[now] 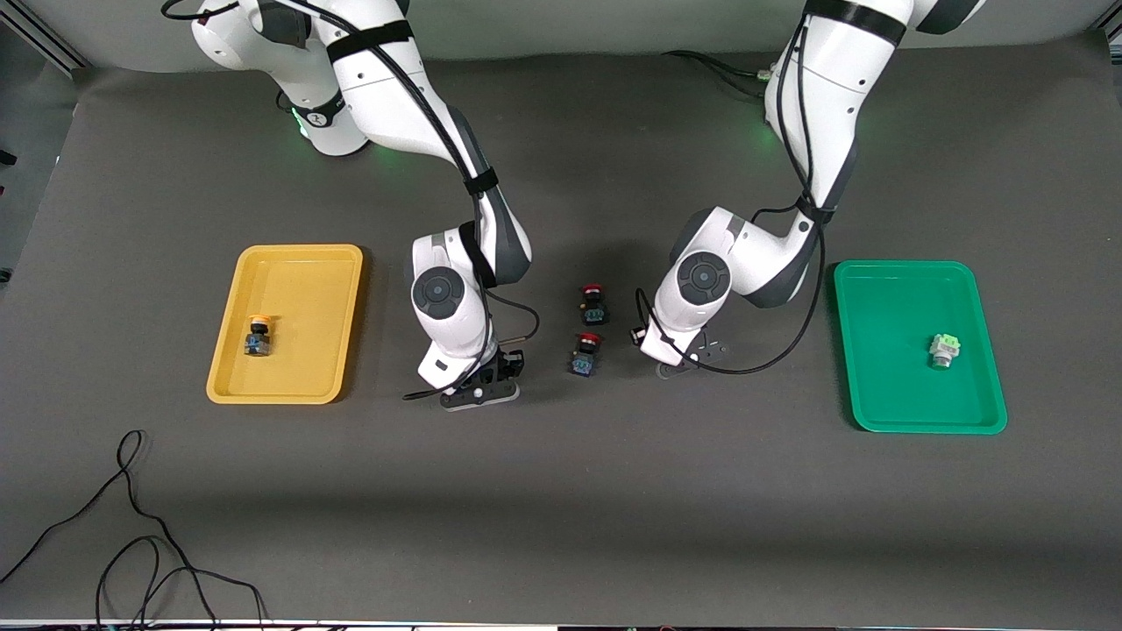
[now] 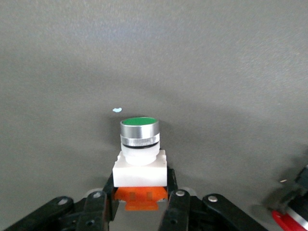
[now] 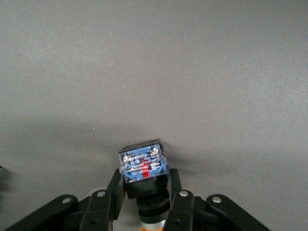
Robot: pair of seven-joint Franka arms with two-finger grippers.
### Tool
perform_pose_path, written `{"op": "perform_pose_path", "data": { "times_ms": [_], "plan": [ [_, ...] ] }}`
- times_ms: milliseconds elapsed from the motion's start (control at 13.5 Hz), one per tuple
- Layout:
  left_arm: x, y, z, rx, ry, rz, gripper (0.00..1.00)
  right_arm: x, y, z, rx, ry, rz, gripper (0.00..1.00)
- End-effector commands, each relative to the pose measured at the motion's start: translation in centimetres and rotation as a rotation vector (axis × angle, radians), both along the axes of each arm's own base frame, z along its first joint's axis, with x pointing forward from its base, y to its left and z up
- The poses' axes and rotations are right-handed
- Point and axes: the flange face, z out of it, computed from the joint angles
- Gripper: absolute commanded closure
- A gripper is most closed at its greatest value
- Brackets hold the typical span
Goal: Place green and yellow buttons in trays
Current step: 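Grasp the orange-base button with the left gripper while the right gripper grasps its button, then place the button in the green tray while the right gripper places one in yellow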
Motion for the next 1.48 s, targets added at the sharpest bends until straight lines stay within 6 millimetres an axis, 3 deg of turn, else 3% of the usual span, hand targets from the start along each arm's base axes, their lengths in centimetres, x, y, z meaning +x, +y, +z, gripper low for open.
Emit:
{"op": "perform_pose_path", "data": {
  "times_ms": [0, 74, 222, 370, 593, 667, 815, 963, 1111, 1185, 1333, 1407],
  "plan": [
    [0.1, 0.2, 3.7, 0.019, -0.001, 0.0, 1.0, 0.1, 0.0, 1.9, 0.031, -0.005, -0.032, 0.73],
    [0.2, 0.5, 5.7, 0.032, 0.018, -0.013, 1.0, 0.2, -0.2, 3.3, 0.043, 0.012, -0.046, 0.73],
    [0.4, 1.3, 10.7, 0.058, 0.052, -0.015, 1.0, 1.2, -1.8, 8.2, 0.056, 0.062, -0.102, 0.73],
    [1.9, 4.3, 15.9, 0.087, 0.126, -0.052, 1.0, 1.5, -3.2, 13.2, 0.081, 0.121, -0.145, 0.73],
    [4.9, 11.1, 23.8, 0.087, 0.219, -0.097, 1.0, 1.6, -8.2, 20.6, 0.019, 0.167, -0.164, 0.73],
    [5.8, 14.1, 25.6, 0.073, 0.249, -0.137, 1.0, 1.4, -10.1, 22.4, -0.007, 0.18, -0.167, 0.73],
    [7.5, 21.4, 27.7, 0.031, 0.278, -0.207, 1.0, 1.2, -16.3, 25.3, -0.025, 0.227, -0.225, 0.73],
    [8.2, 28.4, 27.5, 0.041, 0.287, -0.337, 1.0, -0.1, -23.8, 25.9, -0.025, 0.258, -0.236, 0.73],
    [8.6, 35.3, 25.6, 0.008, 0.285, -0.413, 1.0, -1.6, -29.5, 26.3, -0.032, 0.256, -0.253, 0.73],
    [8.7, 37.7, 24.2, -0.006, 0.265, -0.452, 1.0, -2.3, -31.9, 25.7, -0.031, 0.253, -0.247, 0.74],
    [8.3, 40.9, 20.3, 0.017, 0.231, -0.482, 1.0, -4.0, -35.9, 22.0, 0.0, 0.244, -0.249, 0.74],
    [7.8, 41.0, 17.6, 0.022, 0.208, -0.486, 1.0, -4.9, -37.4, 19.2, 0.0, 0.222, -0.248, 0.73]
  ]
}}
